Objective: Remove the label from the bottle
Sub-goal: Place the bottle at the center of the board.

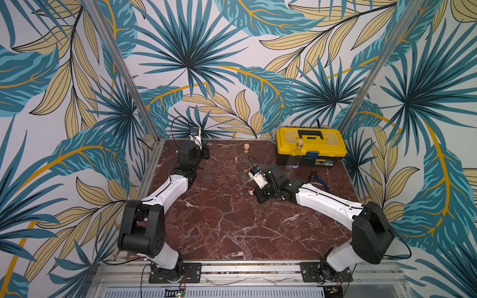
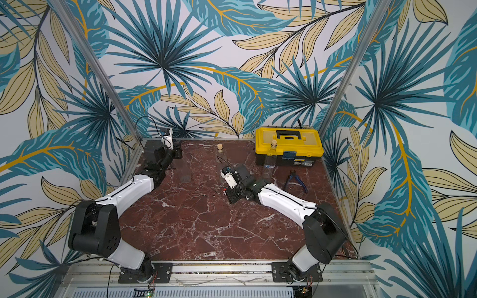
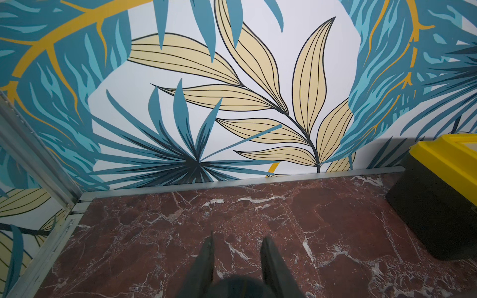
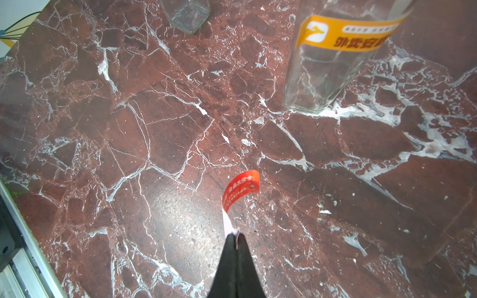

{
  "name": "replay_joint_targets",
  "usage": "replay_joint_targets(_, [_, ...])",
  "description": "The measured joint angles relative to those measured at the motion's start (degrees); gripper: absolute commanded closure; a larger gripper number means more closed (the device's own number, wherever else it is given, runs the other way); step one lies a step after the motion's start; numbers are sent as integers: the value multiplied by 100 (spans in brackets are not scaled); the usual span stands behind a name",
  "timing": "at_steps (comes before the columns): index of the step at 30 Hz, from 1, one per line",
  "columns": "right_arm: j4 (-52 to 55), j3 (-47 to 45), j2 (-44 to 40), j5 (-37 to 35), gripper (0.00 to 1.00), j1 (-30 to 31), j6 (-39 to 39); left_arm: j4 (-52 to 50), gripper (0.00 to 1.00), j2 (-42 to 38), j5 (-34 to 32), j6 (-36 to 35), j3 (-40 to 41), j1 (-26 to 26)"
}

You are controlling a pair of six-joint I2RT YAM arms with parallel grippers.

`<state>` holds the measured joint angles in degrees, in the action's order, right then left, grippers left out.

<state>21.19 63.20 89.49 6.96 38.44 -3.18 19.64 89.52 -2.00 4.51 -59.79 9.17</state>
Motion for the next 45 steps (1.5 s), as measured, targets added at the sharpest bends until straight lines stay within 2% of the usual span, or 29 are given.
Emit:
replay_joint_targets(5, [-31, 0, 46, 17, 100, 0, 0, 315, 90, -7, 0, 50, 186, 0])
replay_joint_targets(9, [-35, 0, 85, 20, 100, -11, 0, 542, 65, -72, -35, 92, 358, -2])
replay_joint_targets(11, [-33, 0, 90, 22, 100, -11, 0, 588, 59, -111, -35, 116, 424, -2])
replay_joint_targets(37, [-35, 0, 160, 39, 100, -11, 0, 632, 37, -413, 186, 197, 680, -2])
replay_joint_targets(45, [-35, 0, 160, 61, 100, -11, -2, 627, 33, -590, 304, 280, 796, -2])
